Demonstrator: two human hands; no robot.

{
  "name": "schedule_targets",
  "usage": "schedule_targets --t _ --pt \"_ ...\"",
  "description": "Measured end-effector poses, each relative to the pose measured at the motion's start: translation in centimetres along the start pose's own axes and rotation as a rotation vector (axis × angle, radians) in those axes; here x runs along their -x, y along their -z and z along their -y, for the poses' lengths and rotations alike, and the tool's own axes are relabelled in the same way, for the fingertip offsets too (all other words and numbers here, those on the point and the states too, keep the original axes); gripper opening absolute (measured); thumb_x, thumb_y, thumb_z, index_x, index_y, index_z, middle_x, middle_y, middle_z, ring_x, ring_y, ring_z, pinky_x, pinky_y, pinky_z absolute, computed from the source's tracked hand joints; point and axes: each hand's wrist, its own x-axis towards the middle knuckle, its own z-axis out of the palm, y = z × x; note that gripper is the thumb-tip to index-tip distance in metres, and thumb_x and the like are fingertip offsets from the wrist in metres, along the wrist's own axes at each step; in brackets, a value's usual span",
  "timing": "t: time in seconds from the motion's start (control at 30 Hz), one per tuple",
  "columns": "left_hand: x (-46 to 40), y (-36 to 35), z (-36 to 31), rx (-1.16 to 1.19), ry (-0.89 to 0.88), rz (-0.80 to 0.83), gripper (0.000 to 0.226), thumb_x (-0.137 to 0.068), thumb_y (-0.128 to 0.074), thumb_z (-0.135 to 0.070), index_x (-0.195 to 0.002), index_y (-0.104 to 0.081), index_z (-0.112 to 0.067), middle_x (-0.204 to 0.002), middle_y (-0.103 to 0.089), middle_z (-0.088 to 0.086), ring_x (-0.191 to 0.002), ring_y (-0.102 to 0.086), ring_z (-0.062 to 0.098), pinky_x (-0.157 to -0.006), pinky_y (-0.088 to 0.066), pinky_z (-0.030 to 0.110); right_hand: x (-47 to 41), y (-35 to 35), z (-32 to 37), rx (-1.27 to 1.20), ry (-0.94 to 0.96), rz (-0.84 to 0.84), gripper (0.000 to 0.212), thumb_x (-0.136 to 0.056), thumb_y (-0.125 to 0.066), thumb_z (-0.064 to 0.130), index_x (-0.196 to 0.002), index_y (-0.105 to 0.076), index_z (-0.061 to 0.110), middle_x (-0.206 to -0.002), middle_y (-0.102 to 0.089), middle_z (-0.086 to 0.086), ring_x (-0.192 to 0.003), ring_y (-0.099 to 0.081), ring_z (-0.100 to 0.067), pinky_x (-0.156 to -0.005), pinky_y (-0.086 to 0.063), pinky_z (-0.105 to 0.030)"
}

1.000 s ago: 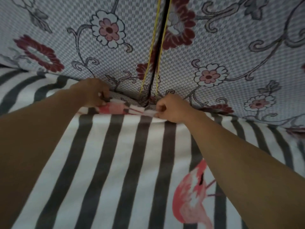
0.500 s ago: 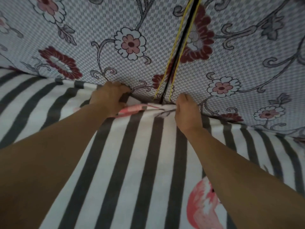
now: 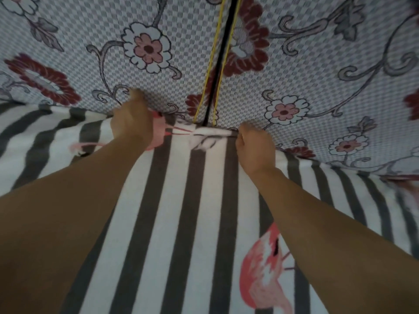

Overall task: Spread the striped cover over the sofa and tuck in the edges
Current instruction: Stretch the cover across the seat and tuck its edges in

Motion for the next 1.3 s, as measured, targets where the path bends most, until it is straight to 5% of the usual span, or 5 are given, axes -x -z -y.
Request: schedule_targets --t 0.17,0.33,0.5,0.87,1.3 --pt "2.4 -1.0 -0.7 -0.075 -0.014 0.333 0.035 -0.088 -0.053 -0.024 -0.116 -0.041 -0.006 -0.116 -0.056 0.031 -0.111 -0.052 0.049 -0.093 -0.043 0.051 2.4 -0.3 -0.9 -0.154 0.048 0.244 0.014 -0.091 -0.045 0.006 -0.104 -0.05 0.007 -0.089 -0.061 -0.017 -0.083 -0.06 -0.034 -0.072 -0.051 -0.043" --pt "5.5 -1.4 -3.8 -0.209 -0.34 0.357 0.031 -0.088 -0.048 -0.023 -0.119 -0.049 -0.015 -0.117 -0.06 0.016 -0.11 -0.054 0.036 -0.096 -0.043 0.047 3.9 1.3 -2.5 0.064 0.008 0.045 0.013 -0.086 -0.049 0.009 -0.094 -0.059 0.007 -0.096 -0.063 -0.014 -0.091 -0.057 -0.032 -0.076 -0.05 -0.04" --pt "7.7 -4.5 -8.0 -0.057 -0.526 0.686 0.047 -0.1 -0.029 -0.032 -0.146 -0.031 -0.02 -0.152 -0.034 0.005 -0.139 -0.032 0.024 -0.113 -0.029 0.038 3.5 1.0 -4.4 0.023 -0.115 0.375 0.027 -0.096 -0.04 0.024 -0.109 -0.059 0.009 -0.117 -0.061 -0.014 -0.109 -0.056 -0.034 -0.089 -0.047 -0.039" --pt "7.4 -7.5 -9.5 -0.447 -0.392 0.595 0.053 -0.095 -0.017 -0.043 -0.145 -0.026 -0.032 -0.152 -0.032 -0.01 -0.136 -0.026 0.026 -0.109 -0.019 0.046 4.6 -1.3 -4.5 0.192 -0.039 0.244 0.041 -0.095 -0.042 0.02 -0.135 -0.041 0.01 -0.134 -0.042 -0.016 -0.122 -0.042 -0.035 -0.106 -0.034 -0.045" --pt "12.1 3.9 -5.4 -0.199 -0.465 0.685 0.049 -0.096 -0.04 -0.035 -0.143 -0.033 -0.026 -0.151 -0.032 0.002 -0.141 -0.027 0.024 -0.11 -0.03 0.045 7.4 7.6 1.9 0.079 0.086 0.473 0.043 -0.099 -0.038 0.034 -0.139 -0.042 0.018 -0.14 -0.049 -0.01 -0.126 -0.046 -0.031 -0.104 -0.037 -0.042"
